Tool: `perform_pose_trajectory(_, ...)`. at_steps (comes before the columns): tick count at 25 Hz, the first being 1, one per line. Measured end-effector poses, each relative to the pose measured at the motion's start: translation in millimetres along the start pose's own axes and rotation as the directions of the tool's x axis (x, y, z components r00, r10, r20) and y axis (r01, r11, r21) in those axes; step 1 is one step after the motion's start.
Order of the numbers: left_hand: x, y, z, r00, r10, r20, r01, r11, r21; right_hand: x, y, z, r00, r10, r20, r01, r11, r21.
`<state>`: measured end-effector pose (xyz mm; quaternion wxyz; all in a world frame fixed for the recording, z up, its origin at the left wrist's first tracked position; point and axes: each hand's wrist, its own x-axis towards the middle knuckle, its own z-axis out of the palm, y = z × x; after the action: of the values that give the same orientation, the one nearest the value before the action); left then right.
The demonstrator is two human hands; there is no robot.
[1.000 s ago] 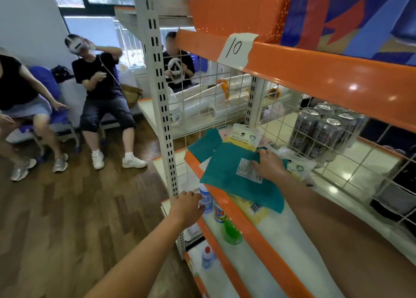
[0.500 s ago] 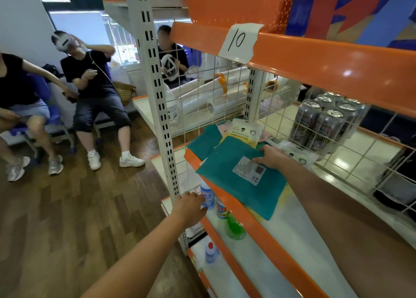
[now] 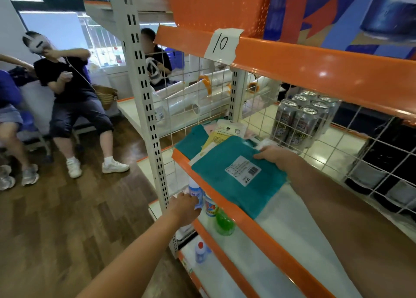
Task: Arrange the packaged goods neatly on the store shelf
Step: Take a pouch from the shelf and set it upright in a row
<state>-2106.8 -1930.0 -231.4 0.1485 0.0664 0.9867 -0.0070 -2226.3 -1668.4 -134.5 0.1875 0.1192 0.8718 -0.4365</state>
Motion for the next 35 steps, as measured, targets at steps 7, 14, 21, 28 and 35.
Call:
perform_pose_trajectory(7, -5, -9, -22, 0.989, 0.137, -0.055, -0.136, 0.99, 0.025, -49, 28, -7, 0.998, 0.054, -0.026, -0.043, 0.943, 0.33)
perform_pose_trajectory(14, -15, -22, -39, 0.969, 0.236, -0.073, -0.231, 0.97, 0.073, -123, 40, 24, 0.99, 0.024, -0.137, 0.092, 0.628, 0.773)
perform_pose_trajectory(21, -24, -17, -38, 0.918, 0.366, -0.152, -0.368, 0.93, 0.018, -183, 74, 69, 0.962, 0.166, -0.217, 0.129, 0.425, 0.896)
perform_pose_trajectory(28, -44, -2, -61, 0.895, 0.398, -0.202, -0.411, 0.911, -0.023, -245, 96, 58, 0.94, 0.148, -0.308, 0.231, 0.387, 0.893)
perform_pose_trajectory(35, -104, 34, -51, 0.862, 0.48, -0.165, -0.475, 0.877, 0.073, -304, 131, 76, 0.928, 0.218, -0.302, 0.206, 0.375, 0.904)
